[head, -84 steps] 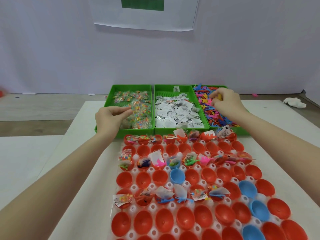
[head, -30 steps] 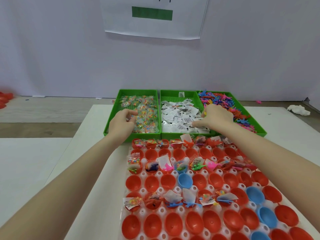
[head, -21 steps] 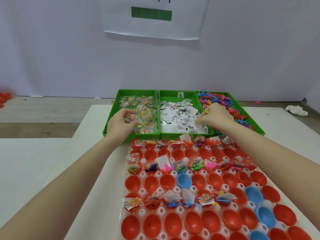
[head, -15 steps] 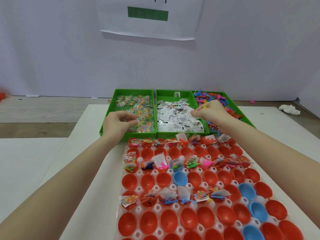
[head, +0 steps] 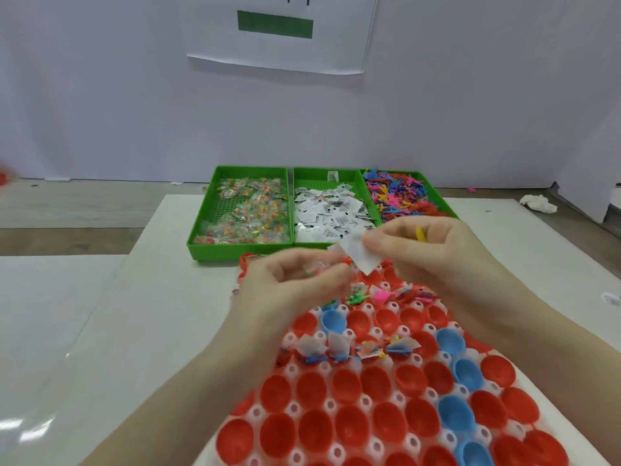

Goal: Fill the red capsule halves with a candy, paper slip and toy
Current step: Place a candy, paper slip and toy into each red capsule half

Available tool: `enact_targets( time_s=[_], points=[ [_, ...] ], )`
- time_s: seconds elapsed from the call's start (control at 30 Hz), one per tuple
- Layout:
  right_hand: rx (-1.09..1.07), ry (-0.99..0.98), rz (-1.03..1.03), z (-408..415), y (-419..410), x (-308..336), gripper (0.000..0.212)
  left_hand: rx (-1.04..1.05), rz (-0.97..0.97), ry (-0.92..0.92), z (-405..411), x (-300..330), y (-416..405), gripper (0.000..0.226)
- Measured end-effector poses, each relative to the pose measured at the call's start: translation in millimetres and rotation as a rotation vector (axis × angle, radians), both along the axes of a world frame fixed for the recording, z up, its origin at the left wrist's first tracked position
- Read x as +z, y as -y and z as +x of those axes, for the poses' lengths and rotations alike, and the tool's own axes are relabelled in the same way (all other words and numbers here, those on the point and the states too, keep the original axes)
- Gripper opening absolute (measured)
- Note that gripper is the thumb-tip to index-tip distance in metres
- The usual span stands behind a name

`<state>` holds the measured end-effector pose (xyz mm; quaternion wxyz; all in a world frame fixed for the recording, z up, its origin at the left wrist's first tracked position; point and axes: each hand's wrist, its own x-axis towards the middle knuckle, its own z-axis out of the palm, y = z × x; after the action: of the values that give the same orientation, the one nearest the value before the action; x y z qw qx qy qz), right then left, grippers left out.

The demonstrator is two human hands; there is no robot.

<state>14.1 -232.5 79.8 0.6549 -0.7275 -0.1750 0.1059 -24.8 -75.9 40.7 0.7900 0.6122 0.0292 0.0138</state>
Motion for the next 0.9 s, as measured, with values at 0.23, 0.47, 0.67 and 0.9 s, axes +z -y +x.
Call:
enact_targets(
  time_s=[0.23, 0.47, 0.67, 0.9],
  points=[
    [-0.111, 0.141, -0.066, -44, 15, -15, 0.021, -0.315, -0.579, -0.299, -32, 13, 35, 0.043],
    [-0.116, 0.327, -0.213, -66, 26, -18, 0.006, -0.394, -0.657, -0.346, -49, 15, 41, 0.039],
    [-0.135, 0.141, -0.093, -64, 32, -26, 0.024, -0.27, -0.514, -0.307, -47, -1, 50, 0.025],
    [0.028, 0.121, 0.075, -76, 37, -19, 0.034, -0.2, -0.26, -0.159, -44, -8, 54, 0.025]
  ],
)
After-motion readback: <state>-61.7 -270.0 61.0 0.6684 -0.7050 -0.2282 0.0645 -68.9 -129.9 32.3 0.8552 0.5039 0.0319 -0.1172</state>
